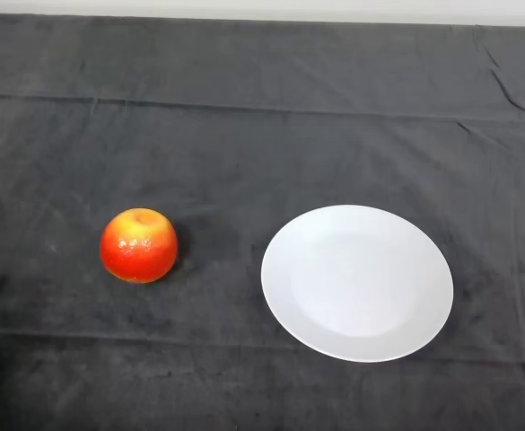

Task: Move the apple to the plate

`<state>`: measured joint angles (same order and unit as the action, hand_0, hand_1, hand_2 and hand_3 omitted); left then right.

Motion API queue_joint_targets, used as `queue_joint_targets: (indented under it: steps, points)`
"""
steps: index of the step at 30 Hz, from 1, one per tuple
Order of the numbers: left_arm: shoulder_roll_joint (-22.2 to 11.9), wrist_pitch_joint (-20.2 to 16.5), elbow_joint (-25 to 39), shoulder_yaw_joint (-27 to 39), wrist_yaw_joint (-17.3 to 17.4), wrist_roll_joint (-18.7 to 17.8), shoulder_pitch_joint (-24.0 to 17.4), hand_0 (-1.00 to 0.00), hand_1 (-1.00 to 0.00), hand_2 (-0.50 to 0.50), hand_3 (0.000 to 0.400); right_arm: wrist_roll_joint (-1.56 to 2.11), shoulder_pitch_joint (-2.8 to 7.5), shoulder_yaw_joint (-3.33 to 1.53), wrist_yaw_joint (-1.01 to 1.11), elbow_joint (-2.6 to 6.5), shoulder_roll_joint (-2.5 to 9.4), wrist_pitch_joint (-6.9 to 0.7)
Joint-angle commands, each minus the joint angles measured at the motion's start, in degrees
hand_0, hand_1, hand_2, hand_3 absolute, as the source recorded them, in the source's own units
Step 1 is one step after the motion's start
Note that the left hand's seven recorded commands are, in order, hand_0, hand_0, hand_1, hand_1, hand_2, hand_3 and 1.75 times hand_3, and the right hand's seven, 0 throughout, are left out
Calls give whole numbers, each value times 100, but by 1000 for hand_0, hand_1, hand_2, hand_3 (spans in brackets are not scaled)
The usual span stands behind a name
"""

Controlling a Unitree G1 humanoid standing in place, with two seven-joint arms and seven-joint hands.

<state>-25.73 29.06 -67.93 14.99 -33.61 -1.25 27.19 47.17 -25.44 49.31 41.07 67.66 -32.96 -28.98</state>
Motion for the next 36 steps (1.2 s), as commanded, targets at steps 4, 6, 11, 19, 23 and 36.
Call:
queue_joint_targets:
  steps: [4,6,11,19,23,36]
  points:
    - [-242,33,-187,-109,-43,203,338,0,0,0,0,31,46,108,75,128,-202,10]
    - [-242,22,-177,-146,-39,243,371,0,0,0,0,31,46,108,75,129,-202,10]
    - [-218,-44,-114,-251,-7,342,472,0,0,0,0,30,46,109,75,129,-202,11]
    - [-138,-315,287,-459,114,485,538,0,0,0,0,29,46,109,75,127,-200,11]
    - [-109,-500,727,-564,218,536,437,0,0,0,0,29,47,109,73,123,-198,12]
    - [-8,-1071,2193,-761,422,618,-103,0,0,0,0,28,55,106,59,94,-183,15]
